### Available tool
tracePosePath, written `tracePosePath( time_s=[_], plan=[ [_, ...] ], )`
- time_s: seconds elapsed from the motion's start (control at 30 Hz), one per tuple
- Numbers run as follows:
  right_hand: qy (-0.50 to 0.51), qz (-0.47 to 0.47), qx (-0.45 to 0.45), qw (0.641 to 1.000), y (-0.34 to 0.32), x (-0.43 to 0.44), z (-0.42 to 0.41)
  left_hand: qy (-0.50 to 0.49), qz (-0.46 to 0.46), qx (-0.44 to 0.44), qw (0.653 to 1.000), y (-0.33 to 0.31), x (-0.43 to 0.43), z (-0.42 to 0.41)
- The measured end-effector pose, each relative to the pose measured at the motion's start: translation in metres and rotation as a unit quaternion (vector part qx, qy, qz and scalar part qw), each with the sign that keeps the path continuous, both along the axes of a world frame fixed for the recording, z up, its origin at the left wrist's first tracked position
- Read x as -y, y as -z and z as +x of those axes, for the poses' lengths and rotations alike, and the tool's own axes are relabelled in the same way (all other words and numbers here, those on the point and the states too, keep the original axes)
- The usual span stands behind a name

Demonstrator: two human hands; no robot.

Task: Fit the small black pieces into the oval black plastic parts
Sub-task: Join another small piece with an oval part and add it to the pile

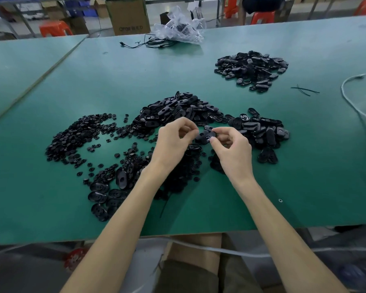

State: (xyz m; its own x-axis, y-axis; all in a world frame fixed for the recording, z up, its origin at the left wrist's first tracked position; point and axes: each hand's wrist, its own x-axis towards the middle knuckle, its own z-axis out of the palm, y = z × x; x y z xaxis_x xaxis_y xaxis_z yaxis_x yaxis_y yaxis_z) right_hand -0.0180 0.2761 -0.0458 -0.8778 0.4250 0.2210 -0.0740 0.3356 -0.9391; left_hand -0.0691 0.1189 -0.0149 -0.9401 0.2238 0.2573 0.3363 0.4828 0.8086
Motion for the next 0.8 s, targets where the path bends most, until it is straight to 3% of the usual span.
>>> tracePosePath(
  time_s=[0.2,0.37,0.8],
  plan=[
    [0.000,-0.010,0.000,1.000,0.000,0.000,0.001,0.009,0.036,-0.040,0.999,0.014,-0.004,0.002],
    [-0.004,-0.016,-0.005,1.000,-0.001,0.002,0.001,0.007,0.113,-0.017,0.993,0.011,0.007,0.003],
    [-0.010,-0.029,-0.011,0.999,-0.001,0.000,0.002,0.007,0.133,0.006,0.991,0.013,0.004,0.006]
  ],
)
